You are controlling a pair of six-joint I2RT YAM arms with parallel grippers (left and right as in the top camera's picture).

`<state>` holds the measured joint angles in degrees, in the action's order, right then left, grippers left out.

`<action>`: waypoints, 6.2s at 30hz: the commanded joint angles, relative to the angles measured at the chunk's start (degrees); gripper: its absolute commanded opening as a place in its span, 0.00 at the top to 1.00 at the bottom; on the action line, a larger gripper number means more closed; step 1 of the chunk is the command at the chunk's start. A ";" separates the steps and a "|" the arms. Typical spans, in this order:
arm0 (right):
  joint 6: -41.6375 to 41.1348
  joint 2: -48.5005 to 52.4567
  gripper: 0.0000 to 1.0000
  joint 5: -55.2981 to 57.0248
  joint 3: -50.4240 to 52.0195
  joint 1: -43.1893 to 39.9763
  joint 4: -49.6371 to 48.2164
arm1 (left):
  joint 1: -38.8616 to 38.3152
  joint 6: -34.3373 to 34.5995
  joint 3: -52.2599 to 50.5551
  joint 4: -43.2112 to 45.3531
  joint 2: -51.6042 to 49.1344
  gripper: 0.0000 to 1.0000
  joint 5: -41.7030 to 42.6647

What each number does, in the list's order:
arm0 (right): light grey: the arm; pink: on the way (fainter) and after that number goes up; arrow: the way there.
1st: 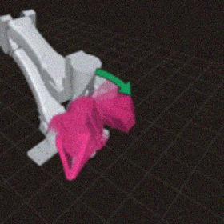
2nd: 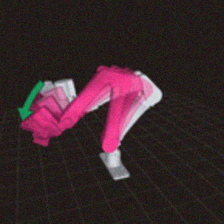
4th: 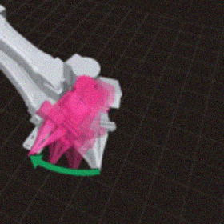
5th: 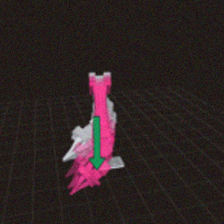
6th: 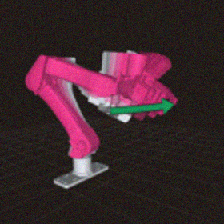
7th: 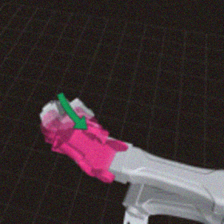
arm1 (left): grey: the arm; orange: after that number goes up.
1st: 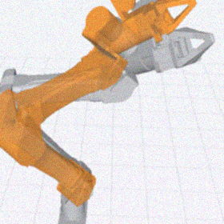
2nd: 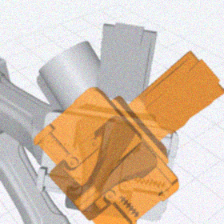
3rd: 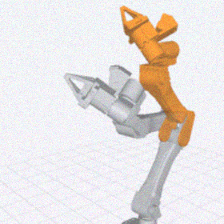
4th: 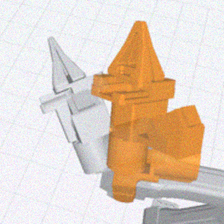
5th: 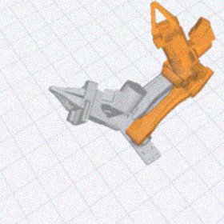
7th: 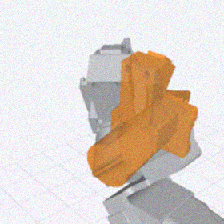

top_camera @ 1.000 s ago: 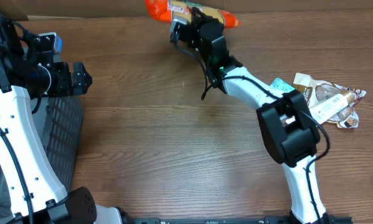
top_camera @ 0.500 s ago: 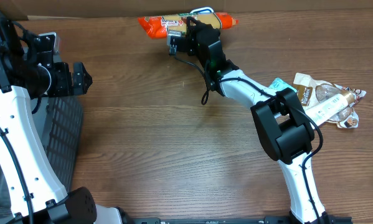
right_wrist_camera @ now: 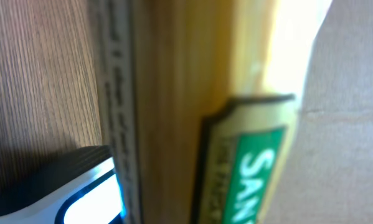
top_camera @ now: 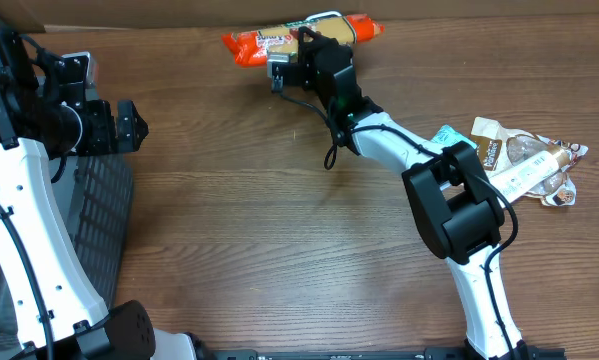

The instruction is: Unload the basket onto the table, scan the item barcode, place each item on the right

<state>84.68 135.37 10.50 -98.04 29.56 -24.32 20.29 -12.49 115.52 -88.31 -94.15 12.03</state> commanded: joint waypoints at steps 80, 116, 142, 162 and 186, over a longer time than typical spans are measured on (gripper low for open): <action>-86.20 -72.26 0.00 -52.17 1.79 -49.13 119.62 | -0.07 -1.25 0.04 0.11 -0.26 0.00 0.92; -82.95 -113.57 0.00 -22.49 64.83 -22.73 47.67 | -0.07 -1.25 0.07 0.11 -0.26 0.01 0.92; -82.93 -135.14 0.00 -10.03 97.59 -21.57 29.14 | -0.07 -1.25 0.04 0.11 -0.26 0.00 0.92; -84.70 -135.21 0.00 -11.82 97.59 -21.53 28.98 | -0.07 -1.25 0.04 0.11 -0.26 0.01 0.92; -84.70 -135.21 0.00 -11.82 97.59 -21.53 28.98 | -0.59 -1.25 -7.96 2.95 10.16 0.01 0.92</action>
<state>0.23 0.84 -1.28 -1.06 7.64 5.02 20.25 -12.49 111.90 -86.56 -90.63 12.03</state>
